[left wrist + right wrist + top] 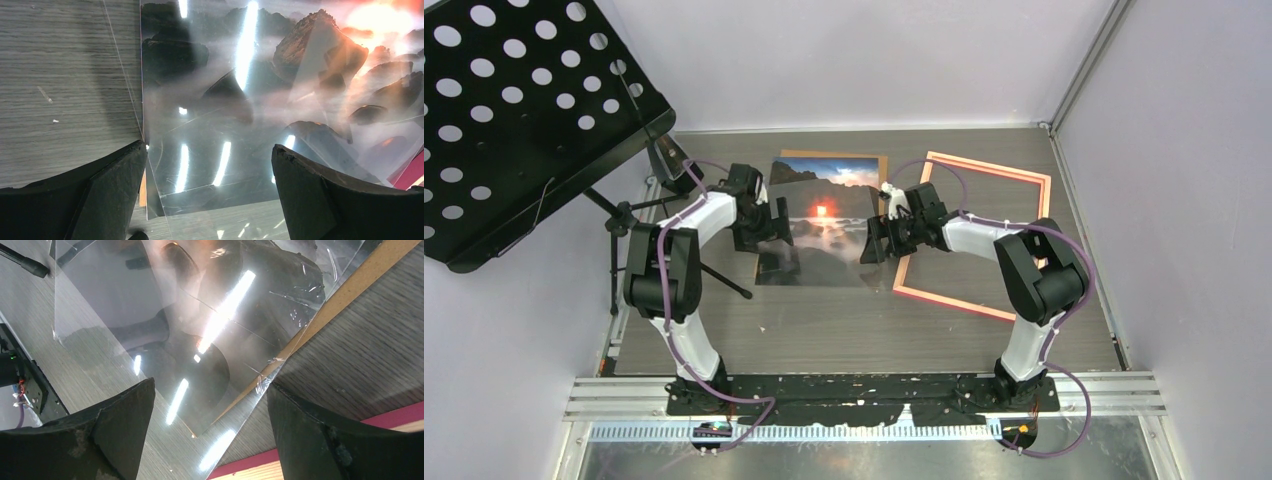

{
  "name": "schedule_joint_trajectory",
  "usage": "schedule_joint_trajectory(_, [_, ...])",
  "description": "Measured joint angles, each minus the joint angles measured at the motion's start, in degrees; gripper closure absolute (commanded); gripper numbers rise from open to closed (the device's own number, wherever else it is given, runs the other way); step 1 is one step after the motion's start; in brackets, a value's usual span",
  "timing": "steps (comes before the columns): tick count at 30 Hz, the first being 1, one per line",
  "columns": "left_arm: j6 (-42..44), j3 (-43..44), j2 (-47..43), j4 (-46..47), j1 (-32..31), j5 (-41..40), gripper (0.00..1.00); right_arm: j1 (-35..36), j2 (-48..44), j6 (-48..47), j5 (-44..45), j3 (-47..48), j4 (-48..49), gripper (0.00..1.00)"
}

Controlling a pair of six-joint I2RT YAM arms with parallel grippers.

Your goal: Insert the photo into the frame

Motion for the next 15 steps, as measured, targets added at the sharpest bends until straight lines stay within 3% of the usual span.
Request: schedule_joint_trajectory(15, [-0.07, -1.6, -0.98, 1.84, 0.0, 0.0, 0.01, -2.29, -0.17, 1.49, -5.73, -1.11, 0.2, 0.28])
